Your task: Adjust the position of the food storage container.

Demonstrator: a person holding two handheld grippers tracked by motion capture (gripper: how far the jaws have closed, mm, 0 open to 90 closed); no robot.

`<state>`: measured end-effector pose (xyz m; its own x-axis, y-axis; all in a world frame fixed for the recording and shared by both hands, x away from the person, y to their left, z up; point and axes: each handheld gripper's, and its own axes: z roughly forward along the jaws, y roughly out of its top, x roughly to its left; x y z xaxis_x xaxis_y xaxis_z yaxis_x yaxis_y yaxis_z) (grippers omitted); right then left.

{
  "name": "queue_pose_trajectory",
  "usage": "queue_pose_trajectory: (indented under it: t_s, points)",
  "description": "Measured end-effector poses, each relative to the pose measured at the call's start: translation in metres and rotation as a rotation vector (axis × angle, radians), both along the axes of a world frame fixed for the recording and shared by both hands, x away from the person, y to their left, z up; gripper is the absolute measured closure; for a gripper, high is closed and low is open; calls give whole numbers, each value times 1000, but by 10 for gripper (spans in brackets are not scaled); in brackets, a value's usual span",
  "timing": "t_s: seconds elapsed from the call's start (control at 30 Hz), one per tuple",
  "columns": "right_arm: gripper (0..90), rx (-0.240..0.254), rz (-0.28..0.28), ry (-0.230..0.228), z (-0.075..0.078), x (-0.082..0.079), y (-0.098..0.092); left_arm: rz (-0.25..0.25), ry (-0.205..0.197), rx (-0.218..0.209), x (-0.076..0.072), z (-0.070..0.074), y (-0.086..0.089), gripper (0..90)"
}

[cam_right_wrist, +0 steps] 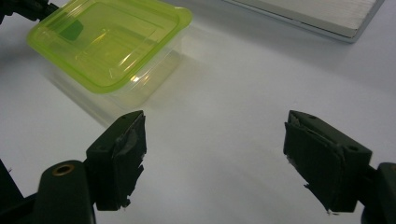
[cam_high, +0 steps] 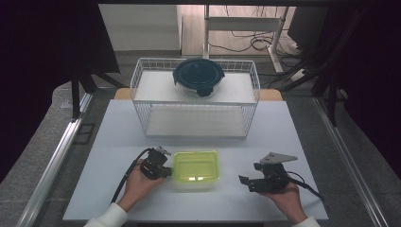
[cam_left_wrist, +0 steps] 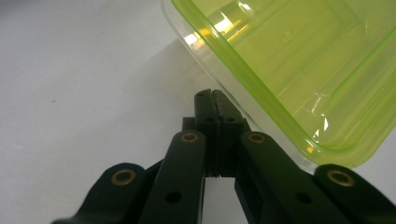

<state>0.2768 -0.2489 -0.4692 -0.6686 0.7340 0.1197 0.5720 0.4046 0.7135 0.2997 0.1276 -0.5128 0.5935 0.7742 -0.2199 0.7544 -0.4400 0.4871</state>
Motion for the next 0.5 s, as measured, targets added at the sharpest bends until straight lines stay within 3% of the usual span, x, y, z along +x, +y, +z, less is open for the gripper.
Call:
queue_pose_trajectory:
  t_s: [0.2,0.37,0.5]
  points:
    - [209,15,-1,4,1,0,0,25,-34,31,-3,2,7,900]
    - [209,38,-1,19,0,0,1,86,-80,-55,-16,16,29,882]
    - [210,75,5,47,0,0,4,144,-142,-135,-27,24,34,549]
